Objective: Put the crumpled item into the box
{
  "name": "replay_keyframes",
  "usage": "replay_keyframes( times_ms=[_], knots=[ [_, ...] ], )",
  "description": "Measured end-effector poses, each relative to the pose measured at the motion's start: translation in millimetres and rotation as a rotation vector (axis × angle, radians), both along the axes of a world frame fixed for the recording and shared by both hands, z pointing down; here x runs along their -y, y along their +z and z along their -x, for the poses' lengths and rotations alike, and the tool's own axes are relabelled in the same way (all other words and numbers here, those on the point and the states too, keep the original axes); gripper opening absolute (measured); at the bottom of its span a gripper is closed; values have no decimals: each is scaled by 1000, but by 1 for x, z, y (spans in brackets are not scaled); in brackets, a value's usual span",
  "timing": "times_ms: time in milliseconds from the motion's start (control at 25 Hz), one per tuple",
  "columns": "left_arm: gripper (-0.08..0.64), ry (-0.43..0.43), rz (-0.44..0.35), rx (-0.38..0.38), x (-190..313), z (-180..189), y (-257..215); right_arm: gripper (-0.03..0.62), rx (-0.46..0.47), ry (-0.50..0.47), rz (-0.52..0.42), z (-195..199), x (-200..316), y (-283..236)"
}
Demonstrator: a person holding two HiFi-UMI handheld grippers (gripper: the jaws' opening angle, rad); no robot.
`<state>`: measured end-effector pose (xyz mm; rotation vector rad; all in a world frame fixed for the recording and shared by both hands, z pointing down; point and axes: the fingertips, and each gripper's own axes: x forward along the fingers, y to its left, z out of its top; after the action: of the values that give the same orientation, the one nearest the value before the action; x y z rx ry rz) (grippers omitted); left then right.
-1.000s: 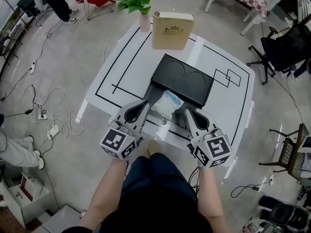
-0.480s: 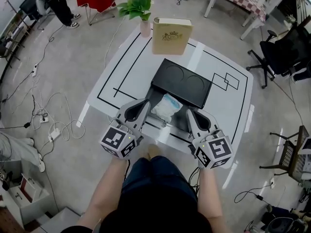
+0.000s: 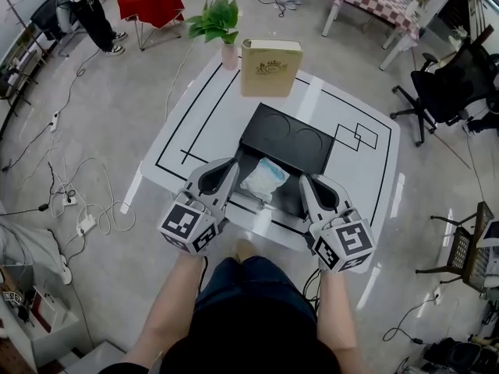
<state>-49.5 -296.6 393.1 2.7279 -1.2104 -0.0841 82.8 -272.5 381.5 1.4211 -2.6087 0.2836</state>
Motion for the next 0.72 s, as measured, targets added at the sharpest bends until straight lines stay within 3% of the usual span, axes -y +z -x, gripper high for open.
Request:
replay_keyframes(
  times_ms=[720],
  knots=[
    [0,10,-21,-17,-1,2,-23,5,20,8,-58,-2,0,-27]
  ],
)
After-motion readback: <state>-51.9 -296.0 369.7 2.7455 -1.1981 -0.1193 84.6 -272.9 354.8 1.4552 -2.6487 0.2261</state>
